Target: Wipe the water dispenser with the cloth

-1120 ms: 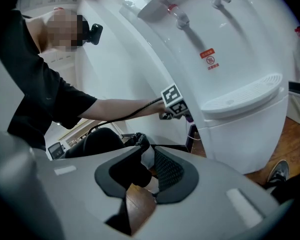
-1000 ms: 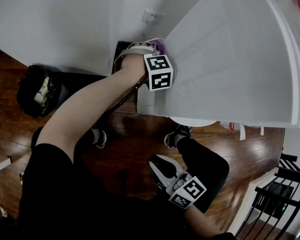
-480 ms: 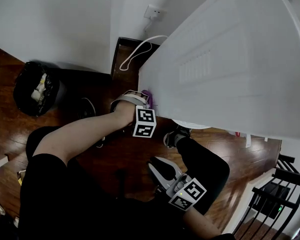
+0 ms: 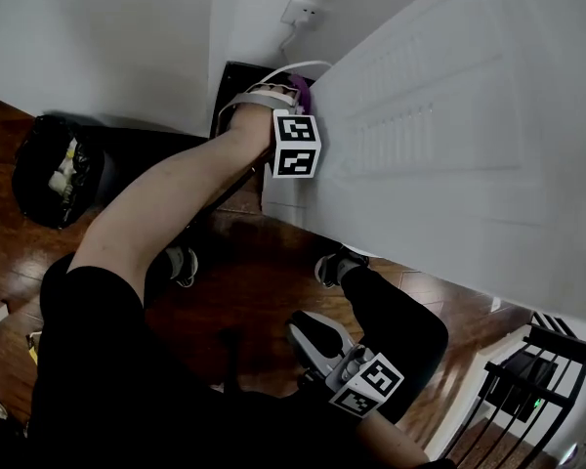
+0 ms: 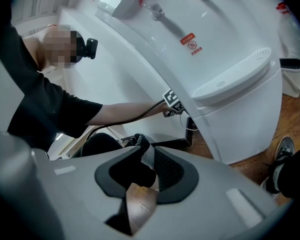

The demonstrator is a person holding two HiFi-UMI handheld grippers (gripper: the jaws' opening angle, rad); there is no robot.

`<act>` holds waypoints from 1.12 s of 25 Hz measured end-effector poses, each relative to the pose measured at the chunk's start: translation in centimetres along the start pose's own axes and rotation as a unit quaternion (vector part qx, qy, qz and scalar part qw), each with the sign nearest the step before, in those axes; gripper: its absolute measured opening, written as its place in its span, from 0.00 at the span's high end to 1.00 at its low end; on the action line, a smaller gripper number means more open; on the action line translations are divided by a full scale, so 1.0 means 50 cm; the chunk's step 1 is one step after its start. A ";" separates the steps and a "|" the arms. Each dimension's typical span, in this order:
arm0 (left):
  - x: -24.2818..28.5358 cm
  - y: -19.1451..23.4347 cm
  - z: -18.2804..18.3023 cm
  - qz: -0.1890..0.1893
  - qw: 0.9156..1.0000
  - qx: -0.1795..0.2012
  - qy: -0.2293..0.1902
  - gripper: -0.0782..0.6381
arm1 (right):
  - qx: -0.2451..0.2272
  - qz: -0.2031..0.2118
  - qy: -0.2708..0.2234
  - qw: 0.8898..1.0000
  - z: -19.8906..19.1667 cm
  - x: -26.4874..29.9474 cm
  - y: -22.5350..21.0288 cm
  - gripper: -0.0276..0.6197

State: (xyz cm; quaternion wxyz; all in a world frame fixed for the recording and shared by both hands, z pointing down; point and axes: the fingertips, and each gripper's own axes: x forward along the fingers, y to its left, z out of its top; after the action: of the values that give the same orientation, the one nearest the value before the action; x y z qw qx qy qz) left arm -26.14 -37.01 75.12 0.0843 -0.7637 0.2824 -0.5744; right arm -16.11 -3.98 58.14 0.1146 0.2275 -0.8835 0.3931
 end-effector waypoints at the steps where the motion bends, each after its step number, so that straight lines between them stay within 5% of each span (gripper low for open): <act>1: 0.016 -0.048 -0.002 -0.018 1.000 0.005 0.000 0.60 | 0.000 0.002 0.003 1.000 -0.002 0.003 0.002 0.83; 6: 0.068 -0.405 -0.030 -0.144 0.989 0.039 0.003 0.60 | 0.010 0.000 0.010 1.000 -0.009 0.007 0.000 0.83; 9: 0.078 -0.522 -0.041 -0.175 0.983 0.062 -0.007 0.60 | 0.017 -0.004 0.015 1.000 -0.015 0.006 -0.002 0.83; 12: 0.116 -0.452 -0.049 -0.149 0.988 0.023 -0.015 0.60 | 0.020 -0.008 0.015 1.000 -0.016 0.004 -0.003 0.83; 16: 0.132 -0.165 -0.056 -0.056 0.998 -0.038 -0.004 0.60 | 0.032 -0.013 0.003 0.999 -0.007 0.009 -0.014 0.83; 21: 0.155 -0.087 -0.073 -0.057 0.997 -0.056 0.011 0.60 | 0.052 -0.009 0.007 0.999 -0.011 0.012 -0.017 0.83; 23: 0.167 -0.174 -0.071 -0.094 0.994 -0.060 0.007 0.60 | 0.056 -0.006 0.007 0.998 -0.011 0.015 -0.016 0.84; 28: 0.135 -0.545 -0.052 -0.219 0.974 -0.054 -0.011 0.60 | 0.076 -0.010 0.012 0.997 -0.016 0.003 -0.020 0.84</act>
State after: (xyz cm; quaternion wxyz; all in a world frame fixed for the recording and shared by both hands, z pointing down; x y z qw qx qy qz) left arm -18.22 -17.55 93.91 -0.0822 -0.8165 0.1379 -0.5546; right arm -15.73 -4.02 59.40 0.1115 0.2394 -0.8474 0.4606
